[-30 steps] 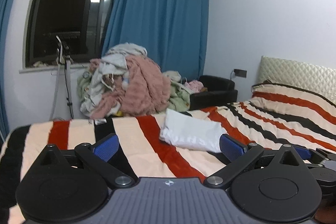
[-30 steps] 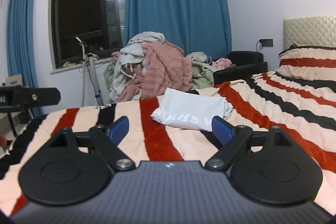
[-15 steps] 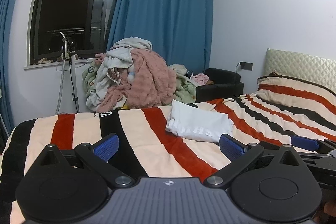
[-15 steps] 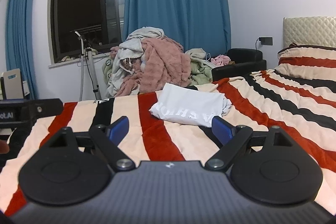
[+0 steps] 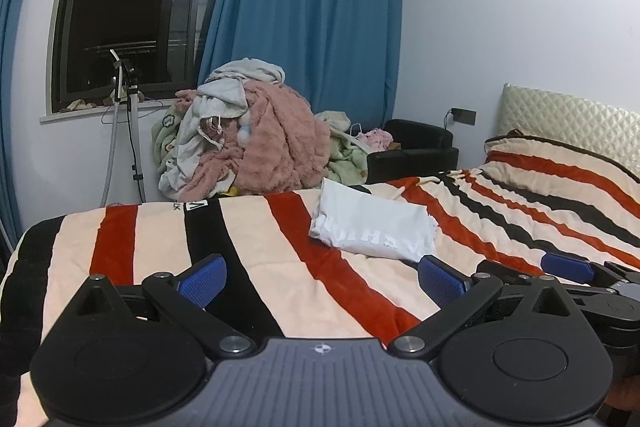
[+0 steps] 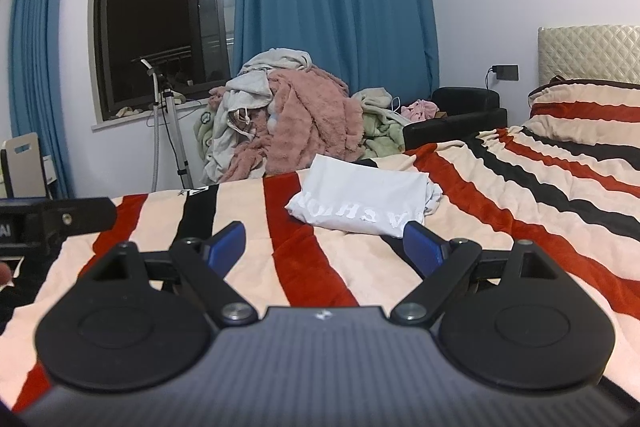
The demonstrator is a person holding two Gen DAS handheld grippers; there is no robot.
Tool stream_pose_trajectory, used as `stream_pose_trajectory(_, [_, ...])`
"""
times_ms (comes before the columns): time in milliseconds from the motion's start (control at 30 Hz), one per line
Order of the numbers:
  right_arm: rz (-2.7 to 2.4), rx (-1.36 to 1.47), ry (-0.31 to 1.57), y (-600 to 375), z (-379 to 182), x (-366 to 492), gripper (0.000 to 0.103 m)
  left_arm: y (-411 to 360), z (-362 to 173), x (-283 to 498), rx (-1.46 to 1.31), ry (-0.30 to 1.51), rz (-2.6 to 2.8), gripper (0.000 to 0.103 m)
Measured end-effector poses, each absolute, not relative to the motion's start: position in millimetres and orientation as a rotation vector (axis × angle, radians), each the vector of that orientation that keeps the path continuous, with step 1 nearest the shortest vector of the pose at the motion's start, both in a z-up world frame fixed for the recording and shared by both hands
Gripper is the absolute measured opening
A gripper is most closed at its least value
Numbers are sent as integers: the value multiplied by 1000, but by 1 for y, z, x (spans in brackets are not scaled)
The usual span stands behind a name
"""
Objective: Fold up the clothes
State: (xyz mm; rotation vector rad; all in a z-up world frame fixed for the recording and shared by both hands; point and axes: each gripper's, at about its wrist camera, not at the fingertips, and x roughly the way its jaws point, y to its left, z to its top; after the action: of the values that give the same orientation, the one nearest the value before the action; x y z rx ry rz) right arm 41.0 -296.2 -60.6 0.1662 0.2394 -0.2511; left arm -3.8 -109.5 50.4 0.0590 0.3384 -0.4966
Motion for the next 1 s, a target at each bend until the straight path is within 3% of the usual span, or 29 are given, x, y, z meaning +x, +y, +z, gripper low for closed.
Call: stream_pose_trajectory(1000, [-252,175,247,-299,-63,41,87,-112,44,-4,65,339,-487,103])
